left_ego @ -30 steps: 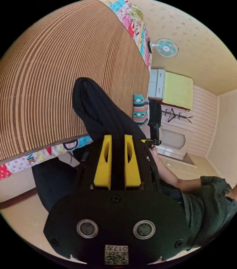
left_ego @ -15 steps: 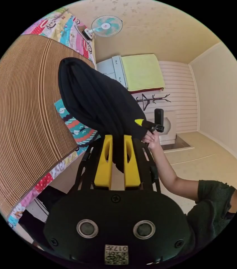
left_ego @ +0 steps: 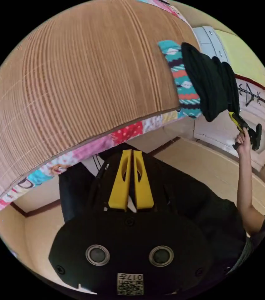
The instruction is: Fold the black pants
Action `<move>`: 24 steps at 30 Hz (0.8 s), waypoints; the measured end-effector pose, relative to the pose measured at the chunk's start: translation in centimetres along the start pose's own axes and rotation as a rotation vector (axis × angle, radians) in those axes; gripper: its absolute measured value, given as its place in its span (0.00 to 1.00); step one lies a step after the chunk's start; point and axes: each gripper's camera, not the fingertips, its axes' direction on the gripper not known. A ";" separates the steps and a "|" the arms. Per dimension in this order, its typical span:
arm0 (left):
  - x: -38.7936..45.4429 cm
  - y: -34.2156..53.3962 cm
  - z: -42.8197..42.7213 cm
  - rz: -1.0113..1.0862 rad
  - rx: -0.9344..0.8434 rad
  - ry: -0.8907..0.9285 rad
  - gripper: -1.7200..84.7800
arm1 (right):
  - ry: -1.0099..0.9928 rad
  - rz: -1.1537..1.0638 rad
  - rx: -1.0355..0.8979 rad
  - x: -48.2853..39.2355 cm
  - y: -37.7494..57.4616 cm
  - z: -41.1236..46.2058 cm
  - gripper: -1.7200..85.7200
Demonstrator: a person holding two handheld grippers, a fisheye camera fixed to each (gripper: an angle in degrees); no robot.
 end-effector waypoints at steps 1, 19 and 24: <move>-5.5 2.9 -1.9 -0.161 0.014 -0.066 0.01 | -0.105 -0.007 0.001 -0.2 2.8 0.5 0.03; -22.9 24.9 -17.5 -0.551 0.438 0.058 0.01 | -0.608 -0.543 -0.119 -34.7 13.4 5.4 0.02; -27.8 27.1 -24.9 -0.500 0.594 0.007 0.07 | -0.676 -0.552 -0.227 -41.9 19.1 9.1 0.02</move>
